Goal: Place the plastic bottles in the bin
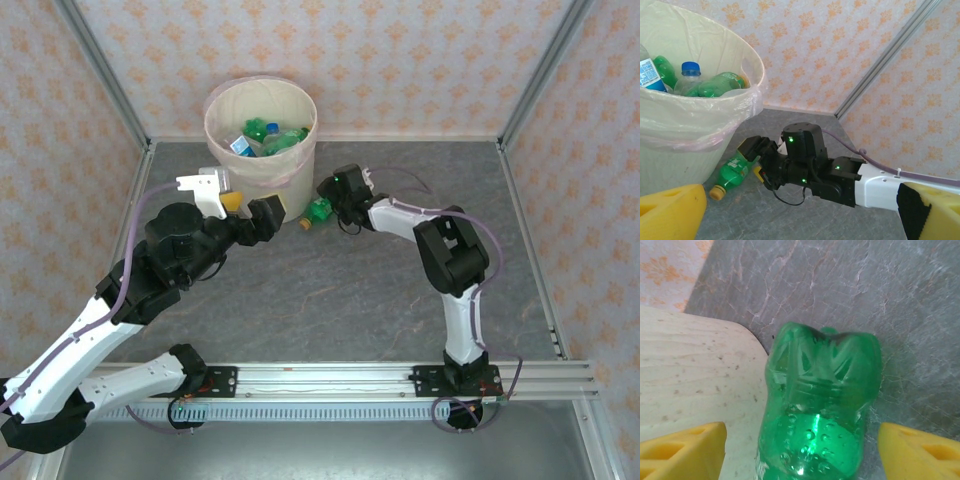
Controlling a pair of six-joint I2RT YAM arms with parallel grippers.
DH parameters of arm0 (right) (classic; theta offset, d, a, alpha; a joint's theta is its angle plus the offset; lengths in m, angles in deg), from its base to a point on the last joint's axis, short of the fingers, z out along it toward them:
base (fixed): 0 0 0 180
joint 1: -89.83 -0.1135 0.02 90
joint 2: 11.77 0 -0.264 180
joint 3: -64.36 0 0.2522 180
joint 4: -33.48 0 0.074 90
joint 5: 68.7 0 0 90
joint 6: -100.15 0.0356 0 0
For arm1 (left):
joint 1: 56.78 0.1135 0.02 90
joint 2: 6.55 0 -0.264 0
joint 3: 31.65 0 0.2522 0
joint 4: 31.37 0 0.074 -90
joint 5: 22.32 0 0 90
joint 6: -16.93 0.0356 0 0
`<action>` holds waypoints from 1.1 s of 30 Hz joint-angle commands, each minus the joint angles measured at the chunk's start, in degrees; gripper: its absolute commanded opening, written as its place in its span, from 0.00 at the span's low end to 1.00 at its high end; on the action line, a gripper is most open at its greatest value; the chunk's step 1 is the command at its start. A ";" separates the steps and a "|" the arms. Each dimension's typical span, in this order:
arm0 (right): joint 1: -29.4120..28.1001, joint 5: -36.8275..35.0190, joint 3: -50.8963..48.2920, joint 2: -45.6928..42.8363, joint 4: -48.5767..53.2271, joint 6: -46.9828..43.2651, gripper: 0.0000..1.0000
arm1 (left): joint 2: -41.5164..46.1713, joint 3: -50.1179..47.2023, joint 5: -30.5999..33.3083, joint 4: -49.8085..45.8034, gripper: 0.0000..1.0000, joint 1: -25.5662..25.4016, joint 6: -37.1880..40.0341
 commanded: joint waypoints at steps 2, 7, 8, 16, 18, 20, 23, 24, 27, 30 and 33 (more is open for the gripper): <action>-0.80 0.29 4.20 2.90 4.07 -2.18 0.78 | 1.10 -0.23 1.49 -0.95 0.99 -0.39 0.90; -1.19 0.08 4.53 4.05 5.06 -3.35 0.78 | 1.15 -0.13 1.50 -0.92 0.99 -0.35 0.89; -1.29 0.06 4.33 4.08 4.97 -3.55 0.78 | 1.15 -0.25 1.46 -0.78 0.99 -0.36 0.89; -2.15 0.10 4.86 5.98 5.86 -4.99 0.79 | 0.37 0.88 1.00 -1.38 0.99 -0.38 1.17; -2.57 0.14 4.62 6.13 5.38 -5.07 0.80 | 0.49 0.88 1.34 -1.58 0.99 -0.30 1.20; -3.03 0.31 4.82 6.43 5.15 -4.90 0.81 | 0.79 0.52 1.52 -1.34 0.99 -0.32 1.17; -3.49 0.41 5.36 6.94 5.45 -5.05 0.81 | 0.97 -0.33 1.35 -0.50 0.99 -0.31 0.88; -3.64 0.42 5.36 6.95 5.37 -5.18 0.79 | 0.89 -0.43 1.06 -0.38 0.99 -0.36 0.70; -3.59 0.11 4.89 6.27 5.28 -5.60 0.71 | 0.71 0.07 0.92 -1.15 0.99 -0.37 0.40; -3.61 -1.64 3.08 3.90 4.58 -5.60 0.65 | 1.21 0.40 1.74 -1.55 0.99 -0.39 0.56; -3.58 -3.61 0.94 0.70 3.57 -5.72 0.64 | 1.50 0.51 1.90 -1.55 0.99 -0.31 0.74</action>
